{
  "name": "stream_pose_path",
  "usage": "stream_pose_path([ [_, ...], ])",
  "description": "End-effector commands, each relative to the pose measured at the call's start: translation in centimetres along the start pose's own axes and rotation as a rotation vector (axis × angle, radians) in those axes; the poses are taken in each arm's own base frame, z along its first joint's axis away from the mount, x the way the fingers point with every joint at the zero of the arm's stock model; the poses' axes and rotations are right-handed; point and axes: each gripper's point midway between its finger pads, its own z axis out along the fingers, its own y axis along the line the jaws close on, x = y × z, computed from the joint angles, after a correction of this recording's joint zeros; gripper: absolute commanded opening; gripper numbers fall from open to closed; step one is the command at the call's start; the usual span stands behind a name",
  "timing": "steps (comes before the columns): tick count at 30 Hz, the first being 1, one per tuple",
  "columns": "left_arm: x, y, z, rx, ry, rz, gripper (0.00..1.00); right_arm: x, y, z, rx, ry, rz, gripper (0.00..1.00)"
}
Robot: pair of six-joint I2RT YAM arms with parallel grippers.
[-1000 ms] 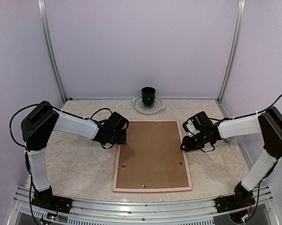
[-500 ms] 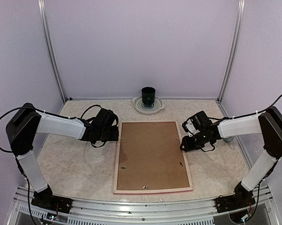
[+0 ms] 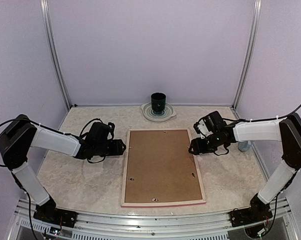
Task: Put the photo into the frame
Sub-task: Hold the photo frame at the center of the board.
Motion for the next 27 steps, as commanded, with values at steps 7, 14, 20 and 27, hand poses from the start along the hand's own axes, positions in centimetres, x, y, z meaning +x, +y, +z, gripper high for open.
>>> stream_pose_path([
  [7, 1.0, -2.9, 0.7, 0.216, 0.039, -0.003, 0.64, -2.9, -0.3, -0.3, -0.003, -0.035, 0.027, 0.65],
  [14, 3.7, -2.1, 2.3, 0.199, 0.134, -0.040, 0.54, -3.2, -1.1, 0.3, 0.011, -0.027, 0.049, 0.65],
  [20, 4.9, -1.8, 2.4, 0.203, 0.162, -0.058, 0.41, -3.3, -1.5, 0.5, 0.025, -0.021, 0.053, 0.63],
  [27, 5.5, -0.3, 2.5, 0.157, 0.151, -0.071, 0.33, -3.4, -2.4, 1.2, 0.062, -0.017, 0.064, 0.61],
])
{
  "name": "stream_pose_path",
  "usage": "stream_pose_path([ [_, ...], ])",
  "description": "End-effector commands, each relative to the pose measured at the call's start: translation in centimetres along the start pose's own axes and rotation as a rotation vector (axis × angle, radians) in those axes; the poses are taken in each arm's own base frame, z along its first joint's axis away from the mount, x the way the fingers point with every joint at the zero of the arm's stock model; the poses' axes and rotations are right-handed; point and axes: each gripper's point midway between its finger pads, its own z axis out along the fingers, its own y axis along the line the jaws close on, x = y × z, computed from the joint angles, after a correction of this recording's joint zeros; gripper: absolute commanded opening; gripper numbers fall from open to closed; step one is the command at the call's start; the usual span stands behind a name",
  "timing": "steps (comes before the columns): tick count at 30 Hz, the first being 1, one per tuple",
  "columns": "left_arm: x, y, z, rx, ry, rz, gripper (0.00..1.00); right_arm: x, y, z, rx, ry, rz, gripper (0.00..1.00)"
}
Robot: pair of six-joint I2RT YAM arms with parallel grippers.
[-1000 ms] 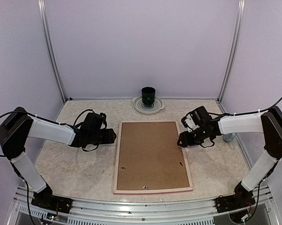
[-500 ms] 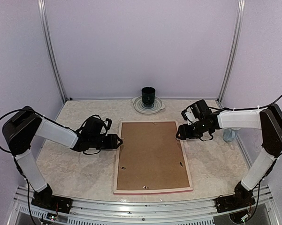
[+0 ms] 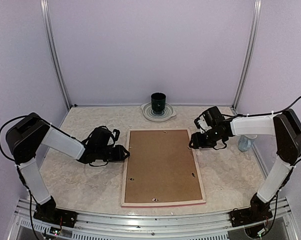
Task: Put the photo into the frame
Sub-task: Hold the photo frame at the center of the board.
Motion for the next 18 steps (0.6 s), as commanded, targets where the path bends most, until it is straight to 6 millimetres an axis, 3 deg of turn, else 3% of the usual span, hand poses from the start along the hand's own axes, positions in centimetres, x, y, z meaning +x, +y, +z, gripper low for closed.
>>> stream_pose_path([
  [1, 1.7, 2.3, 0.1, -0.054, 0.030, -0.026, 0.32, -0.5, -1.0, 0.7, 0.043, 0.004, 0.020, 0.61],
  [18, 1.8, 2.2, 0.5, -0.028, 0.039, -0.031, 0.30, -1.6, -0.5, 3.4, 0.020, 0.026, 0.027, 0.53],
])
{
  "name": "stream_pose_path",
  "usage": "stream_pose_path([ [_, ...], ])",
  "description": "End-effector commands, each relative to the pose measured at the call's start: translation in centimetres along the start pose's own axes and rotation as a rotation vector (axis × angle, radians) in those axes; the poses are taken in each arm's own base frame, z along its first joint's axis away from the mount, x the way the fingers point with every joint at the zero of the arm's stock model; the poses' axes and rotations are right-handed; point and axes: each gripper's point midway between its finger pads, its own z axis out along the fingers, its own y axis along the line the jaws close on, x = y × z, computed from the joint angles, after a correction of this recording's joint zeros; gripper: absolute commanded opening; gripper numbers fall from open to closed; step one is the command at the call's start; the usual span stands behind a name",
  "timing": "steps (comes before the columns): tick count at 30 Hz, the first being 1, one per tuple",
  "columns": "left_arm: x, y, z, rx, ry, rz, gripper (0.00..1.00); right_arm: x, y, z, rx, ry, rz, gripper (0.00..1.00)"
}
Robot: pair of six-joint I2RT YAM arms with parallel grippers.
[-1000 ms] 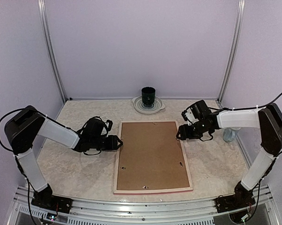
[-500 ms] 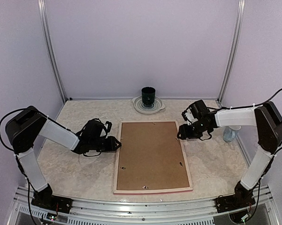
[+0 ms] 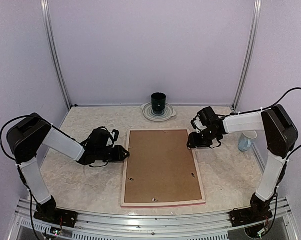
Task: Put the photo into the frame
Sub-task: Hold the photo frame at the center of the board, then press the fastener onto the backboard.
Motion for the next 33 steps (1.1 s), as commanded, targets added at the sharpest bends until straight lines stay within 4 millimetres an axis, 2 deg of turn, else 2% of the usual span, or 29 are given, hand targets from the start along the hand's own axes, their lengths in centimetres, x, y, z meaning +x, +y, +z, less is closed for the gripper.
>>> stream_pose_path([
  [1, 1.9, 2.0, 0.5, -0.056, 0.064, -0.011, 0.30, -1.0, 0.0, 0.3, -0.003, -0.007, 0.013, 0.52],
  [8, 1.7, 2.1, 0.4, -0.055, 0.063, -0.014, 0.30, -0.9, -0.3, 0.7, 0.011, 0.007, 0.008, 0.47],
  [16, 1.7, 2.3, 0.4, -0.057, 0.063, -0.017, 0.30, 0.2, -0.6, 1.1, 0.019, 0.038, -0.002, 0.46],
  [33, 1.7, 2.3, 0.5, -0.055, 0.065, -0.022, 0.30, 0.8, -0.5, 1.5, 0.004, 0.055, -0.004, 0.42],
])
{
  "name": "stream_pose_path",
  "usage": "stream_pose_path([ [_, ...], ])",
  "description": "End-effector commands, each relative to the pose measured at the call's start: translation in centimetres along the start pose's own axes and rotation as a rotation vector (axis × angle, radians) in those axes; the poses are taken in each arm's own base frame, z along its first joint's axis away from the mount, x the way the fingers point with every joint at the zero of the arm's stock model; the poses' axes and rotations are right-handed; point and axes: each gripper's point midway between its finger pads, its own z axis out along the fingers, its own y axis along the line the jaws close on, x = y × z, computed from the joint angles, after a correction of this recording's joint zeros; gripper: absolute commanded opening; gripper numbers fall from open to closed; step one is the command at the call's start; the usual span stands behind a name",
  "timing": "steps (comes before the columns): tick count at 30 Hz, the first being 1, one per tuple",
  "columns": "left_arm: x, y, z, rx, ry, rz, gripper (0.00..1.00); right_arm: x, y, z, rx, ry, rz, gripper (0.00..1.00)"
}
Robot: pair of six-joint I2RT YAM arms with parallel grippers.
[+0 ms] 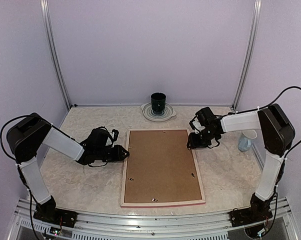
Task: Put the photo into the frame
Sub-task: Press the fastener onto the backboard.
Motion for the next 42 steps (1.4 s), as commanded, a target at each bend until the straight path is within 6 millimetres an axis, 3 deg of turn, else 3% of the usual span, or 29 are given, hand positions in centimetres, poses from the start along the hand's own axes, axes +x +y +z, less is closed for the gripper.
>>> stream_pose_path([
  [1, 1.8, 2.3, 0.4, -0.071, 0.064, -0.017, 0.30, 0.7, -0.4, 0.5, 0.001, 0.025, 0.002, 0.42],
  [21, 1.9, 2.3, 0.4, -0.071, 0.065, -0.017, 0.30, 0.6, -0.1, 0.2, -0.017, 0.014, 0.006, 0.40],
  [42, 1.9, 2.3, 0.5, -0.067, 0.069, -0.013, 0.29, 0.6, -0.7, 1.2, 0.012, 0.035, 0.011, 0.27],
])
